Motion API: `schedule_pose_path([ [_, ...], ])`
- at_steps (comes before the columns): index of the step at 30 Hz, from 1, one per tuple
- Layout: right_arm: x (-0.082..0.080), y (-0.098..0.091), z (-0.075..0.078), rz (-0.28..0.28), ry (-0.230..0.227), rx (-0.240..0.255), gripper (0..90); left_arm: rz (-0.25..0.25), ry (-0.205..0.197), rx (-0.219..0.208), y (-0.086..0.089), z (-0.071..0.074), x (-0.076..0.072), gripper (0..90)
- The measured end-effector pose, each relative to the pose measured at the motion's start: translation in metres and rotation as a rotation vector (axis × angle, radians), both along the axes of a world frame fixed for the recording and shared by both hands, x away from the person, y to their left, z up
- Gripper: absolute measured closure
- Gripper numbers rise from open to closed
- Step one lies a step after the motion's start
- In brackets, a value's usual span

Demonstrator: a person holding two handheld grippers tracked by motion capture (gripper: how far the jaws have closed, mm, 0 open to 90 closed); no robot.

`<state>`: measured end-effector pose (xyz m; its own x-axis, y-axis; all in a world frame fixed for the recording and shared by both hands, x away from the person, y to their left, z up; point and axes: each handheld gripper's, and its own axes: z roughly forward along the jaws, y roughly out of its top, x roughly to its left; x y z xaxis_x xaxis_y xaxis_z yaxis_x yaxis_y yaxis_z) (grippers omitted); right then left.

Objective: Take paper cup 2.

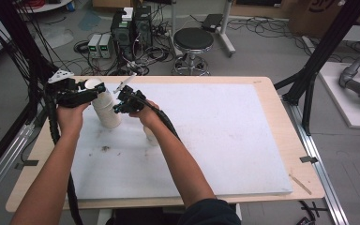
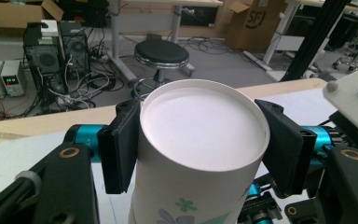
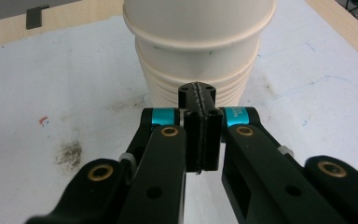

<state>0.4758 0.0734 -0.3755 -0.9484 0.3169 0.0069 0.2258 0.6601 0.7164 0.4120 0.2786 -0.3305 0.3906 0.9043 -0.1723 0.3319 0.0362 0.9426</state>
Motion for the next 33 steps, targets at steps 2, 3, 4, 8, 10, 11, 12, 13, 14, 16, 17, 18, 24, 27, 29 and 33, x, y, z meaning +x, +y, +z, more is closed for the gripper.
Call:
schedule_pose_path([
  [2, 0.000, 0.000, 0.000, 0.001, 0.000, 0.001, 90.0, 0.006, -0.010, 0.011, -0.001, 0.003, -0.001, 34.9],
  [3, 0.001, 0.000, -0.001, 0.002, -0.004, 0.001, 90.0, 0.011, -0.018, 0.019, -0.002, 0.004, -0.002, 35.0],
  [4, 0.001, 0.000, -0.001, -0.001, -0.001, 0.003, 90.0, 0.014, -0.023, 0.025, -0.003, 0.006, -0.002, 35.1],
  [8, 0.000, -0.002, 0.002, 0.005, 0.000, 0.005, 90.0, 0.019, -0.050, 0.021, -0.002, 0.014, -0.005, 35.0],
  [10, -0.002, -0.004, 0.006, 0.004, -0.007, 0.012, 90.0, 0.026, -0.064, 0.011, 0.000, 0.019, -0.007, 35.0],
  [11, -0.002, -0.006, 0.009, 0.004, -0.014, 0.019, 90.0, 0.024, -0.068, 0.008, 0.000, 0.021, -0.007, 35.0],
  [12, -0.002, -0.008, 0.012, 0.002, -0.022, 0.027, 90.0, 0.024, -0.068, 0.015, 0.001, 0.023, -0.008, 35.0],
  [13, -0.002, -0.011, 0.014, 0.002, -0.027, 0.032, 90.0, 0.026, -0.071, 0.022, 0.001, 0.026, -0.009, 35.0],
  [14, -0.003, -0.014, 0.017, -0.005, -0.032, 0.039, 90.0, 0.031, -0.078, 0.013, 0.002, 0.029, -0.010, 35.0],
  [16, -0.004, -0.021, 0.023, -0.019, -0.036, 0.058, 84.5, 0.035, -0.089, 0.019, 0.003, 0.035, -0.012, 35.0],
  [17, -0.005, -0.025, 0.025, -0.022, -0.041, 0.061, 80.7, 0.040, -0.099, 0.013, 0.004, 0.038, -0.013, 35.0],
  [18, -0.006, -0.031, 0.028, -0.034, -0.048, 0.068, 76.2, 0.041, -0.098, 0.010, 0.005, 0.040, -0.014, 35.0],
  [24, -0.010, -0.065, 0.038, -0.096, -0.056, 0.107, 49.9, 0.062, -0.129, -0.003, 0.012, 0.059, -0.021, 35.0],
  [27, -0.014, -0.085, 0.043, -0.128, -0.063, 0.138, 40.1, 0.056, -0.141, -0.044, 0.017, 0.065, -0.026, 35.2],
  [29, -0.017, -0.100, 0.046, -0.145, -0.073, 0.154, 32.8, 0.053, -0.147, -0.058, 0.019, 0.067, -0.029, 35.2],
  [33, -0.023, -0.129, 0.051, -0.183, -0.074, 0.157, 21.2, 0.025, -0.145, -0.068, 0.019, 0.070, -0.034, 35.2],
])
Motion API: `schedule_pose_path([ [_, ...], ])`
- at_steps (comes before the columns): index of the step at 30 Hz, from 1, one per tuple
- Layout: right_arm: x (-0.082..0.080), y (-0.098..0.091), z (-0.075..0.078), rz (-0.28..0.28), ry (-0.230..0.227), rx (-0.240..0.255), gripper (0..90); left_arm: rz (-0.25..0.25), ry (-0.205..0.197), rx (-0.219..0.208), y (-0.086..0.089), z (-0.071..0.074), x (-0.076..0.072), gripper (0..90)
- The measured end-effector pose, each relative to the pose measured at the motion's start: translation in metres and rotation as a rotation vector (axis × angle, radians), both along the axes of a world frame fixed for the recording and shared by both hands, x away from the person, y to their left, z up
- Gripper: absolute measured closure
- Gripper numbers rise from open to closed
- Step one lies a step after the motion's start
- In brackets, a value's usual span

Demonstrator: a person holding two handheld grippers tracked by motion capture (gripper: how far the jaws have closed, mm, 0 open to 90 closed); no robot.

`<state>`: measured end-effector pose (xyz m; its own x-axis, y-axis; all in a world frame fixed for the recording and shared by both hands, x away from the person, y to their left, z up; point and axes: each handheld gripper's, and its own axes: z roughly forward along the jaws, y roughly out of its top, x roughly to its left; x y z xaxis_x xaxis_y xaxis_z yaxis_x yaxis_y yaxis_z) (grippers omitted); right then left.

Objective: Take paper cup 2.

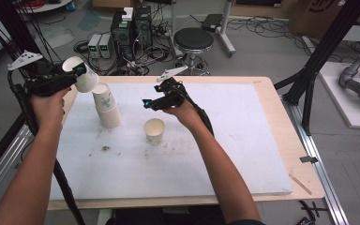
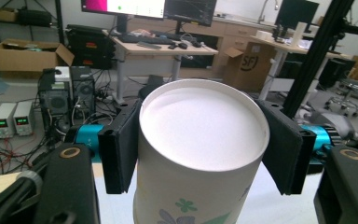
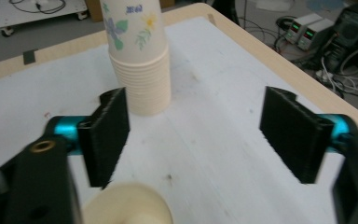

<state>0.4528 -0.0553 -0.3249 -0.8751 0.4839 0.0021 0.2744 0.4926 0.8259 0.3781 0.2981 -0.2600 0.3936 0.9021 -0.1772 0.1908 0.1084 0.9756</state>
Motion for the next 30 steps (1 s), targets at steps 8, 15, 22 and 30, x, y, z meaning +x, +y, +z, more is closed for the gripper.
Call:
schedule_pose_path([
  [8, -0.025, -0.052, 0.006, -0.018, -0.033, 0.037, 21.2, -0.082, -0.001, -0.024, -0.012, -0.006, -0.014, 35.1],
  [15, -0.049, -0.101, 0.006, -0.038, -0.063, 0.095, 21.2, -0.158, -0.005, -0.032, -0.020, -0.013, -0.027, 35.0],
  [22, -0.070, -0.140, -0.005, -0.062, -0.060, 0.135, 20.5, -0.231, -0.030, -0.039, -0.029, -0.018, -0.042, 35.1],
  [30, -0.088, -0.168, -0.027, -0.092, -0.045, 0.144, 20.5, -0.332, -0.049, -0.043, -0.041, -0.029, -0.055, 35.1],
])
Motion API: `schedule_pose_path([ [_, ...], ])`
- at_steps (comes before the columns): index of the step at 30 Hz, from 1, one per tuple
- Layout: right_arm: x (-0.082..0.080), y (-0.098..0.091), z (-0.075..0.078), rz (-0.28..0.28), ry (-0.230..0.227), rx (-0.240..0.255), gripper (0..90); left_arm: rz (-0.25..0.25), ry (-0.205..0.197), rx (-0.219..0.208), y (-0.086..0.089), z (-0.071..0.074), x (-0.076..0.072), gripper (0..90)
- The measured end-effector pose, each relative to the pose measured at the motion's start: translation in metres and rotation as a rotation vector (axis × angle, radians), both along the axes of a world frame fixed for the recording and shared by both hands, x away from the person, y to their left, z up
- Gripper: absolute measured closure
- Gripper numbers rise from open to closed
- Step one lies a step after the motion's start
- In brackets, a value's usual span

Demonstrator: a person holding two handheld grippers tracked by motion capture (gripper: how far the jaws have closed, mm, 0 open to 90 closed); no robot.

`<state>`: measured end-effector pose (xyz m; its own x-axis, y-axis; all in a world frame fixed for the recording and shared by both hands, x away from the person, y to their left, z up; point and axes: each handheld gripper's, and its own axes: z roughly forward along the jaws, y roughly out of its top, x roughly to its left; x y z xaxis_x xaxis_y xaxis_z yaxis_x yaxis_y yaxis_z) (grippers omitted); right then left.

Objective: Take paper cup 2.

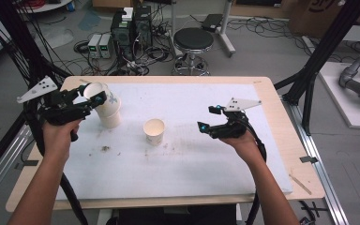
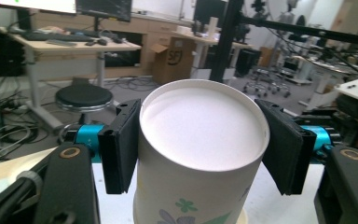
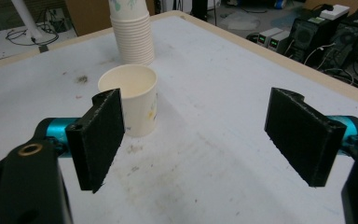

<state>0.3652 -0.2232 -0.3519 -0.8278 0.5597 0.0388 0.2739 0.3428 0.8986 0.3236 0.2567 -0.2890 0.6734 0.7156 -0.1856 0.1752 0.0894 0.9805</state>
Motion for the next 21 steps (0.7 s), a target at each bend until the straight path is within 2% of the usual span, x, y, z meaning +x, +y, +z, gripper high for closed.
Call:
schedule_pose_path([
  [3, -0.006, -0.006, -0.007, -0.006, -0.004, -0.006, 20.5, -0.055, -0.004, -0.014, -0.004, -0.005, -0.003, 35.1],
  [7, -0.016, -0.015, -0.016, -0.014, -0.009, -0.015, 20.5, -0.107, -0.005, 0.006, -0.011, -0.011, -0.006, 35.0],
  [11, -0.025, -0.026, -0.023, -0.031, -0.017, -0.013, 20.5, -0.145, -0.019, 0.000, -0.016, -0.019, -0.010, 35.0],
  [17, -0.039, -0.039, -0.029, -0.051, -0.034, 0.003, 20.5, -0.169, -0.041, 0.006, -0.025, -0.029, -0.013, 34.9],
  [21, -0.046, -0.043, -0.032, -0.054, -0.040, 0.011, 20.5, -0.183, -0.033, 0.014, -0.031, -0.032, -0.015, 35.0],
])
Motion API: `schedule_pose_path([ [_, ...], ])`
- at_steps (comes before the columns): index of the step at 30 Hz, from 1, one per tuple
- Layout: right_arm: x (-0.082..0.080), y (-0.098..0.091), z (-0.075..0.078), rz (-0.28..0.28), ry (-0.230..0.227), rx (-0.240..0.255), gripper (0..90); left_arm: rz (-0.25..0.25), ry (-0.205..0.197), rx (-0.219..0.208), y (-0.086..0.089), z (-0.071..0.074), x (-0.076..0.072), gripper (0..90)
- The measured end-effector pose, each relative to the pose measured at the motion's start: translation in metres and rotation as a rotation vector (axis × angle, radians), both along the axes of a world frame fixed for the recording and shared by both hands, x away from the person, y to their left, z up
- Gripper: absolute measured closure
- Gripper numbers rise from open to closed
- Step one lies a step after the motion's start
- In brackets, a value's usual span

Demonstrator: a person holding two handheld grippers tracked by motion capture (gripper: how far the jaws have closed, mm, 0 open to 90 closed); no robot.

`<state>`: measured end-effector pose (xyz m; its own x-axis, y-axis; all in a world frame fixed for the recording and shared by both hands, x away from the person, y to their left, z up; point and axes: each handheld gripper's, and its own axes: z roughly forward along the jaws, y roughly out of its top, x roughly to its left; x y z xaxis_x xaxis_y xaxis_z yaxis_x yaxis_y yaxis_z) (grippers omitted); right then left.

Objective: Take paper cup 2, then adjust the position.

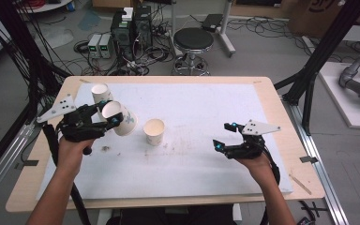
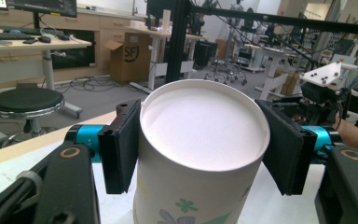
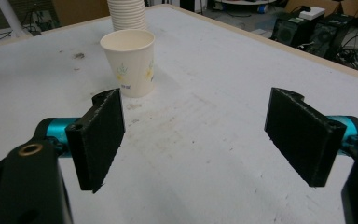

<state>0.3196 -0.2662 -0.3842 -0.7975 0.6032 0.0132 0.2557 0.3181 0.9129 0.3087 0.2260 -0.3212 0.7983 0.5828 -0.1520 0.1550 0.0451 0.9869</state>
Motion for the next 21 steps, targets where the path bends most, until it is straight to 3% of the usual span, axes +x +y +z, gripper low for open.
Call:
schedule_pose_path([
  [9, -0.003, -0.001, -0.001, 0.013, 0.016, 0.008, 20.5, -0.010, 0.012, 0.003, -0.008, -0.002, -0.002, 34.9],
  [16, -0.004, -0.002, 0.000, 0.028, 0.026, 0.025, 20.5, -0.049, 0.018, 0.011, -0.019, 0.000, -0.001, 34.9],
  [21, -0.006, 0.000, 0.001, 0.042, 0.033, 0.031, 20.5, -0.076, 0.036, -0.006, -0.027, -0.002, 0.000, 34.9],
])
